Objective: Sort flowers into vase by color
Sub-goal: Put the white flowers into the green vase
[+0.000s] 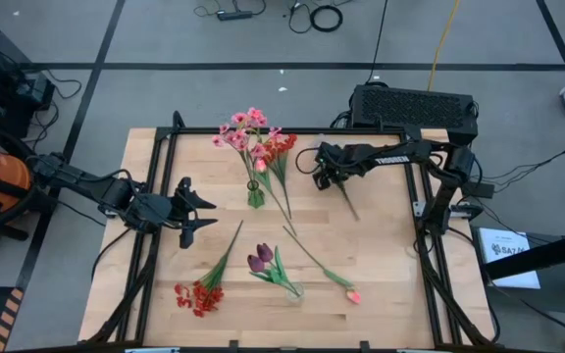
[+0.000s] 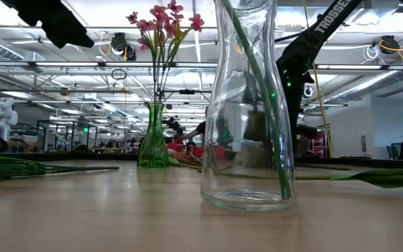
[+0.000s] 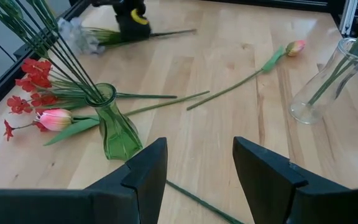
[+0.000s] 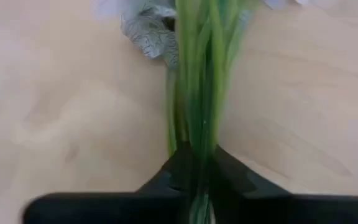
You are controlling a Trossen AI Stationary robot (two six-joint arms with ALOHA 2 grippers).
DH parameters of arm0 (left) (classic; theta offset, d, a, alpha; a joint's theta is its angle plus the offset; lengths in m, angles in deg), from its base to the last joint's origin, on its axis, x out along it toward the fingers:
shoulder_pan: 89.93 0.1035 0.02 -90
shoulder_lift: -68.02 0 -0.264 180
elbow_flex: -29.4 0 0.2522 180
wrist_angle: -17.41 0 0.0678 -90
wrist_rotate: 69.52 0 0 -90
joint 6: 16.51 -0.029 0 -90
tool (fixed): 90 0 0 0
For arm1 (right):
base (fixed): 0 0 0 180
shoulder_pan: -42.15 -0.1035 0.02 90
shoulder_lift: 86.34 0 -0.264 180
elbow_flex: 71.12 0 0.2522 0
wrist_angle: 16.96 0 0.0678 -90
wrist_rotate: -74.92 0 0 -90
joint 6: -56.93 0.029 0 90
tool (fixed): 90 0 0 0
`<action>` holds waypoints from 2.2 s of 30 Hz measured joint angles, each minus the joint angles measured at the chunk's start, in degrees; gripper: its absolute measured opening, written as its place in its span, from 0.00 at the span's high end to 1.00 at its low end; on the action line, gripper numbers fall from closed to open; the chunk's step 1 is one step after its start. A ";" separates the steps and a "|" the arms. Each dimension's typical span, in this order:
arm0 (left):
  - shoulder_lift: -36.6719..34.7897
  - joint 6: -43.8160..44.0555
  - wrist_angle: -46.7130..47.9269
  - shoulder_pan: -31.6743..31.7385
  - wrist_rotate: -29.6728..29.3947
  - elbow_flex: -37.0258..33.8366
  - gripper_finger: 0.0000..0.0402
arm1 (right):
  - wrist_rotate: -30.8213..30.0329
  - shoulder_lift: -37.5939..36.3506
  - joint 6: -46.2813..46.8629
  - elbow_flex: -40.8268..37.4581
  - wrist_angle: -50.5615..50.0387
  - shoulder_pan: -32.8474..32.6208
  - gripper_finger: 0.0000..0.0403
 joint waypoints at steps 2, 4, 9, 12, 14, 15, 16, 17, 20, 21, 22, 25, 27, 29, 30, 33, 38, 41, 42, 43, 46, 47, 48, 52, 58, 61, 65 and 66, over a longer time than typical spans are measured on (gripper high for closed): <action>0.00 0.03 0.00 0.01 0.01 0.00 0.53 | 3.09 -0.59 -5.91 -0.01 -0.18 -0.65 0.97; 0.00 0.02 0.00 0.01 0.52 0.00 0.53 | 6.17 -1.60 -9.68 -0.07 -1.70 -1.00 0.97; 0.00 0.02 -0.02 0.00 0.87 0.00 0.53 | 3.81 -6.62 -11.60 -0.12 -11.03 -1.18 0.99; 0.00 0.00 -0.02 0.01 0.90 0.00 0.53 | -0.06 -11.70 -12.12 -0.15 -12.44 -1.79 0.99; 0.00 0.00 -0.02 0.00 0.92 0.00 0.53 | -1.31 -16.30 -13.19 -0.16 -10.33 -2.29 0.99; 0.00 0.00 -0.02 0.00 0.92 0.00 0.53 | -1.30 -18.63 -14.29 -0.17 -8.10 -2.58 0.99; 0.00 0.02 -0.02 0.00 0.94 0.00 0.53 | -1.17 -21.28 -15.73 -0.17 -5.10 -2.93 1.00; 0.00 0.04 -0.02 0.01 0.94 0.00 0.53 | -1.19 -23.77 -17.13 -0.17 -2.29 -3.38 1.00; 0.00 0.02 -0.09 -0.01 0.95 0.00 0.53 | -0.99 -31.24 -22.05 -1.70 8.04 -4.83 1.00; 0.00 0.02 -0.09 0.01 0.96 0.00 0.53 | -0.81 -33.73 -23.53 -2.98 11.97 -5.12 1.00; 0.00 0.02 -0.09 0.01 0.96 0.00 0.53 | -0.76 -36.29 -24.70 -4.66 16.08 -5.37 1.00; 0.00 0.00 -0.07 0.01 0.98 0.00 0.53 | 3.37 -43.26 -27.47 -11.86 32.93 -5.52 1.00; 0.00 0.00 -0.07 0.00 0.98 0.00 0.53 | 8.17 -46.46 -27.37 -18.29 47.55 -5.58 1.00; 0.00 0.00 -0.04 0.00 1.01 0.00 0.53 | 11.96 -47.54 -25.31 -24.94 64.00 -5.69 1.00; 0.00 0.00 -0.04 0.00 1.01 0.00 0.53 | 13.13 -47.33 -23.91 -27.81 71.71 -5.81 1.00; 0.00 -0.02 -0.02 0.01 1.01 0.00 0.53 | 14.04 -44.57 -21.53 -33.89 90.15 -7.27 1.00; 0.00 -0.04 -0.01 0.01 0.82 0.00 0.53 | 16.08 -39.74 -18.34 -35.66 90.96 -10.35 0.99; 0.00 -0.09 0.02 -0.02 0.50 0.00 0.53 | 20.46 -36.51 -20.58 -34.30 94.22 -12.69 0.99; 0.00 -0.09 0.02 0.01 0.48 0.00 0.53 | 21.21 -35.55 -22.31 -33.73 95.67 -13.61 0.99; 0.00 -0.12 0.02 0.01 0.46 0.00 0.53 | 21.48 -34.50 -24.14 -32.98 97.15 -14.54 1.00; 0.00 -0.63 0.02 0.00 0.42 0.00 0.53 | 21.10 -31.10 -29.68 -29.33 99.91 -16.71 1.00; 0.00 -0.92 0.02 0.01 0.42 0.00 0.53 | 21.02 -29.85 -31.33 -27.68 99.94 -17.28 1.00; 0.00 -1.49 0.02 0.01 0.38 0.00 0.53 | 20.64 -28.30 -32.85 -25.65 99.96 -17.79 1.00; 0.00 -1.58 0.03 0.01 0.23 0.00 0.53 | 19.74 -20.51 -37.46 -15.99 99.92 -18.89 1.00; 0.00 -1.69 0.09 0.01 -0.18 0.00 0.53 | 19.78 -7.66 -38.50 -3.76 99.98 -18.73 1.00; 0.00 -3.21 0.09 0.00 -0.43 0.00 0.53 | 19.75 -2.11 -37.55 0.55 101.87 -18.10 1.00; 0.00 -3.45 0.07 -0.02 -0.44 0.00 0.53 | 19.69 3.53 -34.79 4.07 106.67 -17.23 1.00; 0.00 -3.43 0.09 -0.02 -0.44 0.00 0.53 | 19.64 4.64 -34.26 4.45 107.02 -17.10 1.00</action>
